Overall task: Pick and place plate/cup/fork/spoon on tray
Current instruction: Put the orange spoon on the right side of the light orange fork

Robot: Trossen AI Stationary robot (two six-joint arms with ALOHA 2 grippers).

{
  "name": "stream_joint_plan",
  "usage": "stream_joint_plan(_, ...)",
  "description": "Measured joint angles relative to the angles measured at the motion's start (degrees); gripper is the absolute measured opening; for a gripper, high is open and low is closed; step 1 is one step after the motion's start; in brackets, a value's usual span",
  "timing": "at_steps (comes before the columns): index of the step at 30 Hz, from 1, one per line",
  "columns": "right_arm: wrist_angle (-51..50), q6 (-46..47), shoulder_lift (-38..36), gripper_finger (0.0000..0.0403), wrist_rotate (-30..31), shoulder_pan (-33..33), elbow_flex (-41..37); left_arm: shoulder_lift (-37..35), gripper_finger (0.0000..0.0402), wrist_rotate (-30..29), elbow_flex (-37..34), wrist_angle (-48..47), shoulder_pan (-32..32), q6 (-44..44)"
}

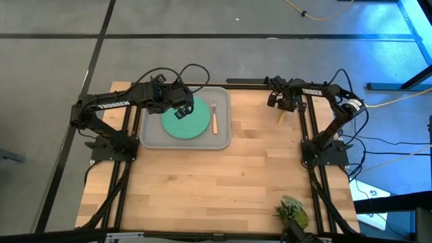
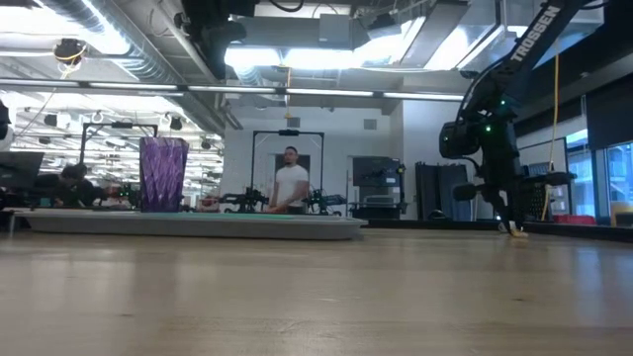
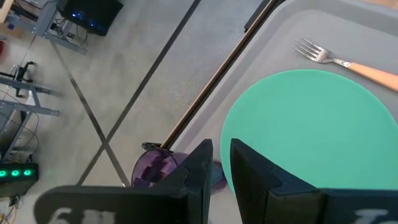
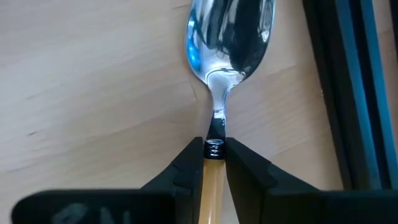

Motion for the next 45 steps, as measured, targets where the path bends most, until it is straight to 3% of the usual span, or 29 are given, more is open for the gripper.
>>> stream_joint_plan(11, -2.14, 1.92, 0.08, 0.0068, 0.15, -0.02, 0.84, 0.00, 0.0050, 0.44, 0.00, 0.00, 0.02, -0.02)
stream_joint_plan(25, -5.47, 1.62, -4.27, 0.0068, 5.22, -0.13, 0.86, 0.00, 0.0050, 0.44, 0.00, 0.04, 0.00, -0.04)
stream_joint_plan(45, -7.00, 1.81, -4.29, 0.0068, 2.66, -0.13, 0.86, 0.00, 0.0050, 0.42, 0.00, 0.04, 0.01, -0.04)
